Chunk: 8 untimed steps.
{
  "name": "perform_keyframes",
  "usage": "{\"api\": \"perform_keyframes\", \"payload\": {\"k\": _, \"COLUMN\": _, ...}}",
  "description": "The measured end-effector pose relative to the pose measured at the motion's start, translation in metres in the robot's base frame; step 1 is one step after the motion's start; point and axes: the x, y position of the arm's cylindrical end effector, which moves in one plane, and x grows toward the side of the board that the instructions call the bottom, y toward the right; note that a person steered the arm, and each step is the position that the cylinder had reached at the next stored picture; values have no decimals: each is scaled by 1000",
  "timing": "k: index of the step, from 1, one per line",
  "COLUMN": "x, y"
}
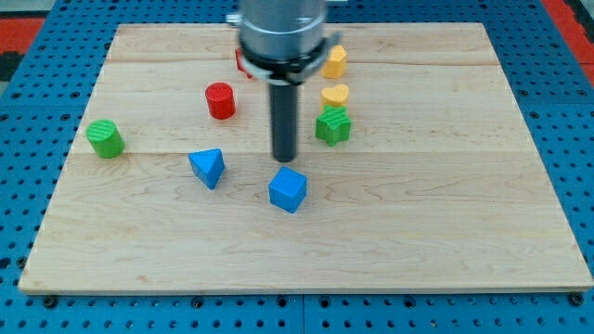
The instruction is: Move the blue cube right to the green star
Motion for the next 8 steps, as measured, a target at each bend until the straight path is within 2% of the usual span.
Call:
{"api": "perform_keyframes", "payload": {"k": 1, "x": 35, "y": 14}}
{"api": "perform_keyframes", "payload": {"k": 2, "x": 39, "y": 33}}
{"api": "perform_keyframes", "payload": {"k": 3, "x": 46, "y": 1}}
{"api": "perform_keyframes", "payload": {"k": 4, "x": 83, "y": 24}}
{"api": "perform_keyframes", "payload": {"k": 6, "x": 59, "y": 147}}
{"api": "perform_keyframes", "payload": {"k": 7, "x": 78, "y": 185}}
{"api": "perform_keyframes", "payload": {"k": 8, "x": 71, "y": 213}}
